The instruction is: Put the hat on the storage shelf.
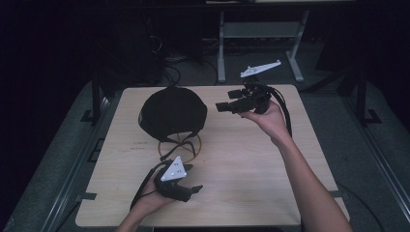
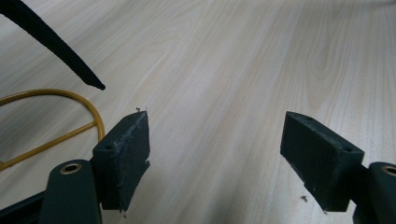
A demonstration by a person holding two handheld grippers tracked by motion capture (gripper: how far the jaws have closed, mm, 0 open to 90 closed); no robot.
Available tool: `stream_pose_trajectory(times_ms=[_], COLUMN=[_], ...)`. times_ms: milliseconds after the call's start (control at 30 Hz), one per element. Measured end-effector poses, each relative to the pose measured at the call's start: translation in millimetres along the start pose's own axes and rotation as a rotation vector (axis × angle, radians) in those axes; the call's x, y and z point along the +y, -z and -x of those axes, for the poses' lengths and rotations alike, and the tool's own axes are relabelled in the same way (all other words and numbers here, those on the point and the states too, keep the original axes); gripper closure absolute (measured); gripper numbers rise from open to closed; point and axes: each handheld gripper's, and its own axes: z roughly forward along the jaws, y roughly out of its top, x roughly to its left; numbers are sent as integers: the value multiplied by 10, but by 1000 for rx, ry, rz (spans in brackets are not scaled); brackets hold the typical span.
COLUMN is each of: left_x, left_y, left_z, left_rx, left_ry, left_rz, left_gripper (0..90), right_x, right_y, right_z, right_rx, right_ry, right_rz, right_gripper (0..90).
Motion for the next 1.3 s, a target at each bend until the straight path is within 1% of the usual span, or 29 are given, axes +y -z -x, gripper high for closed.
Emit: stream_pose_trajectory(times_ms=[133, 167, 267, 333, 433, 633, 800, 833, 933, 1300], left_x=[-5, -7, -8, -10, -11, -14, -15, -14, -17, -20], left_y=[-5, -8, -8, -7, -7, -7, -9, -7, -9, -9], left_z=[-1, -1, 1, -1, -3, -6, -7, -12, -8, -4], left_rx=[0, -1, -3, -3, -1, -3, -6, -4, -6, -8], left_ry=[-2, -1, 3, 0, -1, 15, 8, 1, 8, 11], left_rz=[-8, -9, -8, -13, -14, -14, -24, -25, -26, -29], left_gripper=[237, 237, 236, 237, 237, 236, 233, 233, 232, 229], right_x=[-50, -62, -106, -133, -173, -275, -357, -372, -417, -601], right_y=[21, 29, 49, 67, 99, 151, 172, 177, 191, 246], right_z=[13, 14, 27, 39, 53, 86, 110, 113, 133, 188], right_rx=[-2, -4, -2, -1, -6, -4, -5, -7, -6, -7], right_ry=[-4, -11, -9, -16, -16, -27, -35, -39, -45, -64], right_rz=[0, -2, 3, -5, 2, 5, 1, 0, 2, -3], right_gripper=[192, 192, 191, 187, 187, 187, 186, 186, 186, 186])
